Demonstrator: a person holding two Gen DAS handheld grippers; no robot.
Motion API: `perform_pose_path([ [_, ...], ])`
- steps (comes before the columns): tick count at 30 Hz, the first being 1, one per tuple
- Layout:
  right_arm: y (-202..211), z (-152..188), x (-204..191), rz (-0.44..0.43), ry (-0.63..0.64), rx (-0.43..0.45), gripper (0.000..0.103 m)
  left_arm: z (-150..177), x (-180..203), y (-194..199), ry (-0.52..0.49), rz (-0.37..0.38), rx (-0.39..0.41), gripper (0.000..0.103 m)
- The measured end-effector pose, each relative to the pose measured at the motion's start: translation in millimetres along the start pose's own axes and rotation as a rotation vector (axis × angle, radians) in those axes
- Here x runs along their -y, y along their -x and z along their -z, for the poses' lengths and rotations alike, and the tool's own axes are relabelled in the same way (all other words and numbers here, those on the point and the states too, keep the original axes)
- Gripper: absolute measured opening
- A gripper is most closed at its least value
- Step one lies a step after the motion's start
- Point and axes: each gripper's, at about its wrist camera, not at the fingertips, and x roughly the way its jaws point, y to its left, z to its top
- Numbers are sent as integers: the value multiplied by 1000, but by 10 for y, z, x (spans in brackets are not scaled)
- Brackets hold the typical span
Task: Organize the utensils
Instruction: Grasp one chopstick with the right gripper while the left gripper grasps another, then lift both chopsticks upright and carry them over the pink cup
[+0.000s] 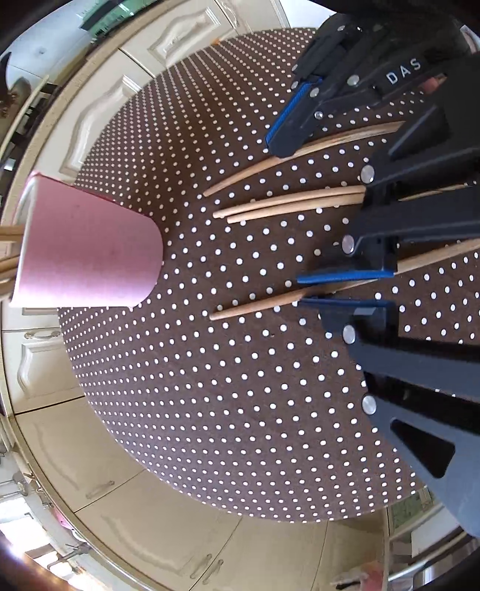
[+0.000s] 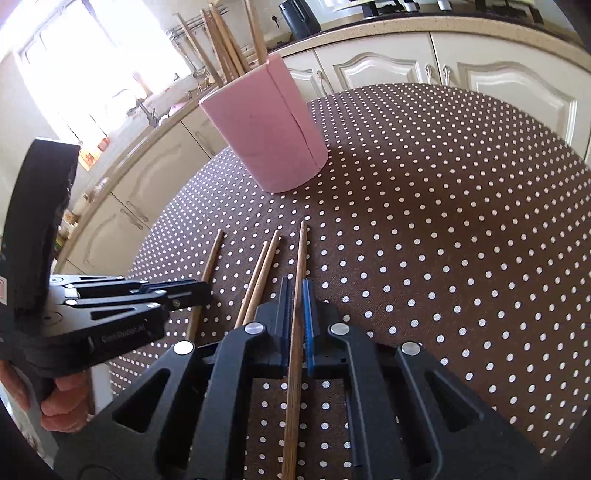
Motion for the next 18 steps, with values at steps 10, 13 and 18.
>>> perform_pose_path([
  [10,-152,-16,-390,184,159,-65,9,251,-200,91,6,80,90,8],
  [13,-196,-33,-447,213,167,-70,10,438,-373,161,17,125,108,7],
  [18,-345,3,-673,284,260,-52,9,534,-505,178,31,191,141,8],
])
